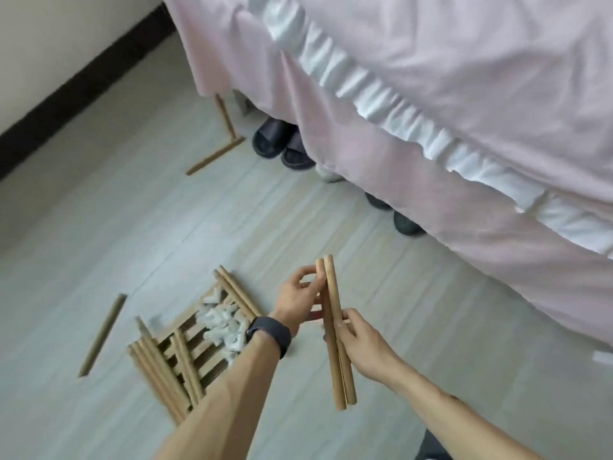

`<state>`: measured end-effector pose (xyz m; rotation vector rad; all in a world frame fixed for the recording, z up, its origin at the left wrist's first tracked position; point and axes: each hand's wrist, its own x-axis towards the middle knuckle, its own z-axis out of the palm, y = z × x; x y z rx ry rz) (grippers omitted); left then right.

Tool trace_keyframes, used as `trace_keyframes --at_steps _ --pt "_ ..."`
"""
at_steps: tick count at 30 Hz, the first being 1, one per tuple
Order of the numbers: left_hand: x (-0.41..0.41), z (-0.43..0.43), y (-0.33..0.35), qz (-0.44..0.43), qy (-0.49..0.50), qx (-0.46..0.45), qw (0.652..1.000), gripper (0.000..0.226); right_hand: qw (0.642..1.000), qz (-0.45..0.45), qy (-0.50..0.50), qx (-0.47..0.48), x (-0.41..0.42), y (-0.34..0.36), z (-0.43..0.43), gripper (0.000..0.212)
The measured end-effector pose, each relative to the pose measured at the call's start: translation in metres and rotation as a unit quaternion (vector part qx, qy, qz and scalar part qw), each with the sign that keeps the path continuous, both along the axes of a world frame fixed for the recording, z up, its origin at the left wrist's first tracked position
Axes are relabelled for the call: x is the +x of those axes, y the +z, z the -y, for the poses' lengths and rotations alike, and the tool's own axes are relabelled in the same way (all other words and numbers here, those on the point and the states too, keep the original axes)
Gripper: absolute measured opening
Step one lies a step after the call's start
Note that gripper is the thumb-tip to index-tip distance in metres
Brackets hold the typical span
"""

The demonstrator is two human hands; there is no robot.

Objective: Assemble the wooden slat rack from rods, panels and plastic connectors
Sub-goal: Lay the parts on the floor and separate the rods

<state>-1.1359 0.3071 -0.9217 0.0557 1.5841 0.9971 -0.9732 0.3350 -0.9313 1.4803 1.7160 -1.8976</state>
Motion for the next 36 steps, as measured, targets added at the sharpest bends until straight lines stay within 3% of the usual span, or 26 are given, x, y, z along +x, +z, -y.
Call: trace_keyframes --at_steps 5,10,14,19,23,26,33,36 --pt "-0.099 0.066 0.096 -0.015 0.097 0.024 0.995 0.016 0.997 0.003 0.08 0.004 -0.11 0.102 0.035 0.024" --pt "-0.195 0.105 0.169 -0.001 0.139 0.025 0.99 0.026 0.988 -0.028 0.15 0.009 -0.22 0.179 0.05 0.021" --pt "-0.259 0.104 0.197 -0.034 0.162 0.022 0.986 0.016 0.98 -0.03 0.198 -0.014 -0.301 0.203 0.038 0.025" --pt "-0.351 0.059 0.198 -0.113 0.187 0.004 0.976 0.015 0.959 0.037 0.282 -0.006 -0.398 0.177 -0.04 0.028" --pt "-0.452 -0.009 0.139 -0.221 0.14 -0.028 0.965 0.013 0.95 0.083 0.292 0.071 -0.504 0.089 -0.154 0.032" --pt "-0.508 -0.066 0.056 -0.289 0.031 -0.098 0.952 0.018 0.923 0.148 0.323 0.149 -0.57 0.007 -0.241 0.047" --pt "-0.543 -0.163 -0.157 -0.284 -0.21 -0.234 0.906 0.038 0.878 0.199 0.379 0.215 -0.649 -0.176 -0.343 0.056" --pt "-0.547 -0.185 -0.223 -0.315 -0.255 -0.263 0.876 0.05 0.872 0.203 0.371 0.245 -0.68 -0.235 -0.359 0.063"
